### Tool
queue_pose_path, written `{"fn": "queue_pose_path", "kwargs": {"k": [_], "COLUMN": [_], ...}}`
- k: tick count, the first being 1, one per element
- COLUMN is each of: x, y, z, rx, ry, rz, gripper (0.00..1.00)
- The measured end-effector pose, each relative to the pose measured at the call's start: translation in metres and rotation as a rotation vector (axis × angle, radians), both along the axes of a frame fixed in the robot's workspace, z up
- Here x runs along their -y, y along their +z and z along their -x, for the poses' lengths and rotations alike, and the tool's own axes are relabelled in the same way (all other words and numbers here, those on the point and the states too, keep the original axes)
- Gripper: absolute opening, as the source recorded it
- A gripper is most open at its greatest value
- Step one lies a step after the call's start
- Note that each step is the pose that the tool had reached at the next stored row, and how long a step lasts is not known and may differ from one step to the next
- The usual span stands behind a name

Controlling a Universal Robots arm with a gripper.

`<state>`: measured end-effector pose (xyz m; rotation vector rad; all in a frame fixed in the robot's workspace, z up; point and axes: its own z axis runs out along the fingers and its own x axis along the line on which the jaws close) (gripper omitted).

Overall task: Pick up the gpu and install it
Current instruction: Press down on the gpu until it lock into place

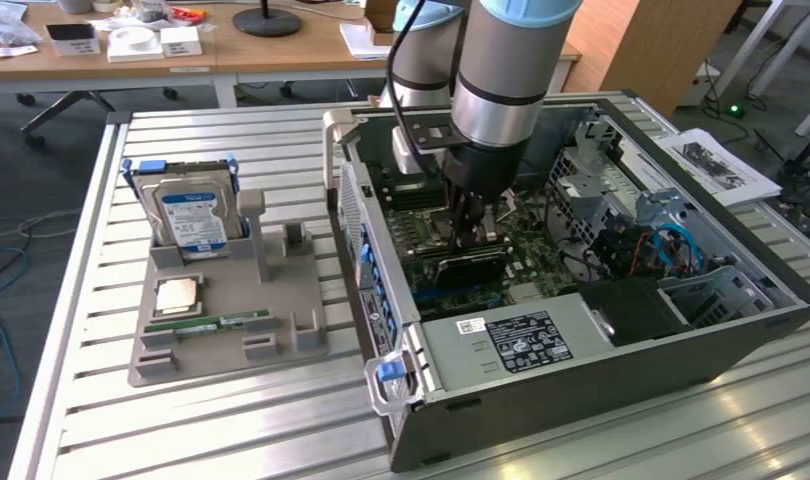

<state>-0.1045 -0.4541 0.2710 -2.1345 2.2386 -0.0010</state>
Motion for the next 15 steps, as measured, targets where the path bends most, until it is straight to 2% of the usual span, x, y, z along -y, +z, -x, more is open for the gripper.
{"fn": "queue_pose_path", "kwargs": {"k": [15], "x": [-0.0006], "y": [-0.0038], "z": [0.0004], "rx": [0.0021], "ry": [0.0], "rz": [0.0001], "gripper": [0.11]}}
